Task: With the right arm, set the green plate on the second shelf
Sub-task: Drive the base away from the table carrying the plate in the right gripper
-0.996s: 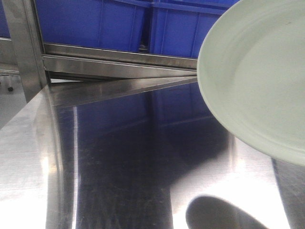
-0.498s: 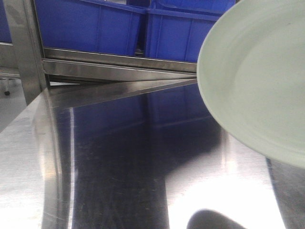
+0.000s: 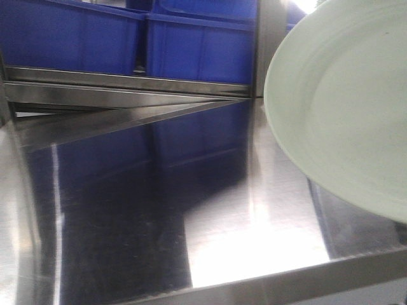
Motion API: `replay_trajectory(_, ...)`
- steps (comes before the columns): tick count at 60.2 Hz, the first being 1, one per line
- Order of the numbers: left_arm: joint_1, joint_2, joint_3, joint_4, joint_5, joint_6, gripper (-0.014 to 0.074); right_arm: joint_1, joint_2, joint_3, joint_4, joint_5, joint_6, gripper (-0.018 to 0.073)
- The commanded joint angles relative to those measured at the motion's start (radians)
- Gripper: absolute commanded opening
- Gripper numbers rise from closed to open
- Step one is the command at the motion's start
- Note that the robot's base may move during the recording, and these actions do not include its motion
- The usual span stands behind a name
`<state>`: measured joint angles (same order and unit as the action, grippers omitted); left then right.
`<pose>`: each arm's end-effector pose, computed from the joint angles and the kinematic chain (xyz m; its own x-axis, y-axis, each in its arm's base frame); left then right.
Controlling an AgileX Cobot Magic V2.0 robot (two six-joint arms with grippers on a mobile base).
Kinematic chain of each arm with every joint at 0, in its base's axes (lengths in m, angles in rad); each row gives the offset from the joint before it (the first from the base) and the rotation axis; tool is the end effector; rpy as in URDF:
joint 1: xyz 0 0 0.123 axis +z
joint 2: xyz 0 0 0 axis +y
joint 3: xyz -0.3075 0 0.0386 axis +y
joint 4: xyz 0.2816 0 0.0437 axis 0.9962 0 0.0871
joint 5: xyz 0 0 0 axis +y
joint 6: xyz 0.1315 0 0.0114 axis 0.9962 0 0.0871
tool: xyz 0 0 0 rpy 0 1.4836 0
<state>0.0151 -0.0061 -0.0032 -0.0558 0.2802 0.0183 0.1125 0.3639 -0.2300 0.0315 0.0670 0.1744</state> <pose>0.1032 -0.0005 0.1819 -0.1821 -0.0381 -0.9825 -0.0064 0.9993 -0.0375 0.1415 0.0163 0.2592 -0.1337 0.1906 -0.9725 -0.0889 0.9751 0.2033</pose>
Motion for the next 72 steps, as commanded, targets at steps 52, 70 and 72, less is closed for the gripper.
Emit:
replay_trajectory(52,-0.003,-0.021,0.04,-0.002,-0.08,0.0,0.0124,-0.006,0.006,-0.034,-0.001,-0.115,0.001,0.0055)
replay_trajectory(70,-0.003,-0.021,0.04,-0.002,-0.08,0.0,0.0124,-0.006,0.006,-0.034,-0.001,-0.115,0.001,0.0055)
replay_trajectory(72,-0.003,-0.021,0.04,-0.002,-0.08,0.0,0.0124,-0.006,0.006,-0.034,-0.001,-0.115,0.001,0.0055)
